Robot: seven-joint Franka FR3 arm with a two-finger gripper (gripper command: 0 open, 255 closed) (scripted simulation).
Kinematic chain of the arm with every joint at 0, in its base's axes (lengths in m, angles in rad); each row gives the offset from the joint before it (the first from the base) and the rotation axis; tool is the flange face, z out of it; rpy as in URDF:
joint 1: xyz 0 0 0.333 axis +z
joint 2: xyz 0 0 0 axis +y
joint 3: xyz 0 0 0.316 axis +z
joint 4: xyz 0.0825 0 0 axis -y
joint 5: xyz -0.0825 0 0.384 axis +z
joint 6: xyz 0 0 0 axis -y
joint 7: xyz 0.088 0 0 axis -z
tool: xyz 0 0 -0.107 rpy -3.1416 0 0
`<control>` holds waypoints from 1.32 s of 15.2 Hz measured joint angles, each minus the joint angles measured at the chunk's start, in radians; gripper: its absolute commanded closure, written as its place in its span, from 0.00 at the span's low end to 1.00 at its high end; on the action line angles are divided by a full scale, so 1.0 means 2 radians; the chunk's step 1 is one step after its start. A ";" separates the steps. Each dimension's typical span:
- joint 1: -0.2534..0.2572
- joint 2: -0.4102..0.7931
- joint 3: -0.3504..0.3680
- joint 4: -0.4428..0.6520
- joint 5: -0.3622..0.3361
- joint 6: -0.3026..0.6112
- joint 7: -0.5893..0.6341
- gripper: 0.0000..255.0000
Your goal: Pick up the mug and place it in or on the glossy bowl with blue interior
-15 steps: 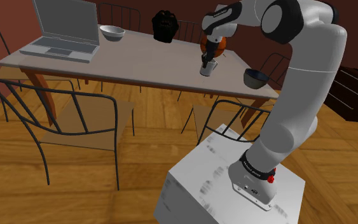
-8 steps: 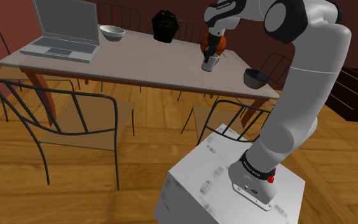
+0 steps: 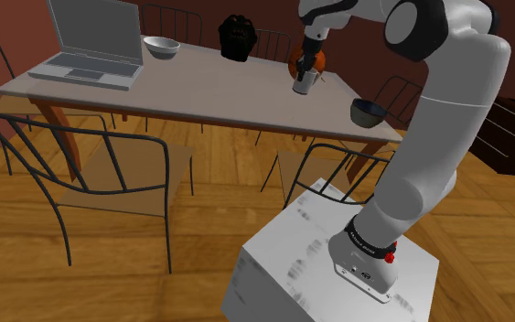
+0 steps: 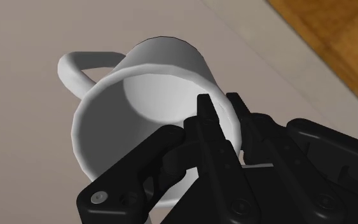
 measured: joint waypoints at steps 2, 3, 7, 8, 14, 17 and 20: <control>-0.001 0.002 0.000 0.017 0.001 -0.015 -0.001 1.00; -0.001 0.000 0.000 0.021 0.000 -0.020 0.000 1.00; -0.002 -0.002 -0.001 0.045 -0.001 -0.046 0.000 1.00; -0.002 -0.001 -0.001 0.050 -0.001 -0.051 -0.001 1.00; -0.038 -0.005 -0.020 0.053 0.005 -0.058 -0.055 1.00; -0.058 -0.011 -0.031 0.047 0.006 -0.057 -0.086 1.00; -0.083 -0.002 -0.042 0.059 0.015 -0.060 -0.122 1.00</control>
